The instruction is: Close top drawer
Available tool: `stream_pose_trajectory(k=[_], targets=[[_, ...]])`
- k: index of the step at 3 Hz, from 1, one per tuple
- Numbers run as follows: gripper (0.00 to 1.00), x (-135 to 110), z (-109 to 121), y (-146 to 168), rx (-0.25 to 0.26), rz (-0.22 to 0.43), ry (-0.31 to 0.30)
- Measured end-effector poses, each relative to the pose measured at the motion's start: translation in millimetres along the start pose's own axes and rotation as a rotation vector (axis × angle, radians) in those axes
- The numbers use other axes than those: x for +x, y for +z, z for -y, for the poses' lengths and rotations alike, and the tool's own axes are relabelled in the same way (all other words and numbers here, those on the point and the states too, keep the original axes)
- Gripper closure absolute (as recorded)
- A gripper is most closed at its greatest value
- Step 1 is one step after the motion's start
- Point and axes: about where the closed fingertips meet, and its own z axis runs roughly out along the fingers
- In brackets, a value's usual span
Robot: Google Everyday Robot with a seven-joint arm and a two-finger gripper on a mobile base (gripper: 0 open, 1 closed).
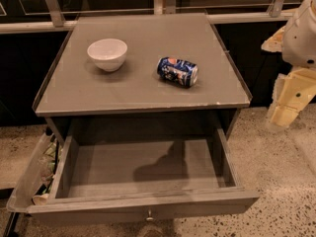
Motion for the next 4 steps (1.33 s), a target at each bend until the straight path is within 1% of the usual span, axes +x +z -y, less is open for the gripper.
stream_pose_trajectory(k=[1, 2, 3, 4], targets=[[0.00, 0.0, 0.0, 0.0, 0.000, 0.000, 0.000], [0.00, -0.9, -3.2, -1.0, 0.022, 0.004, -0.013], [0.00, -2.1, -21.1, 3.0, 0.052, 0.029, -0.036], [0.00, 4.2, -45.0, 20.0, 0.064, 0.064, -0.037]])
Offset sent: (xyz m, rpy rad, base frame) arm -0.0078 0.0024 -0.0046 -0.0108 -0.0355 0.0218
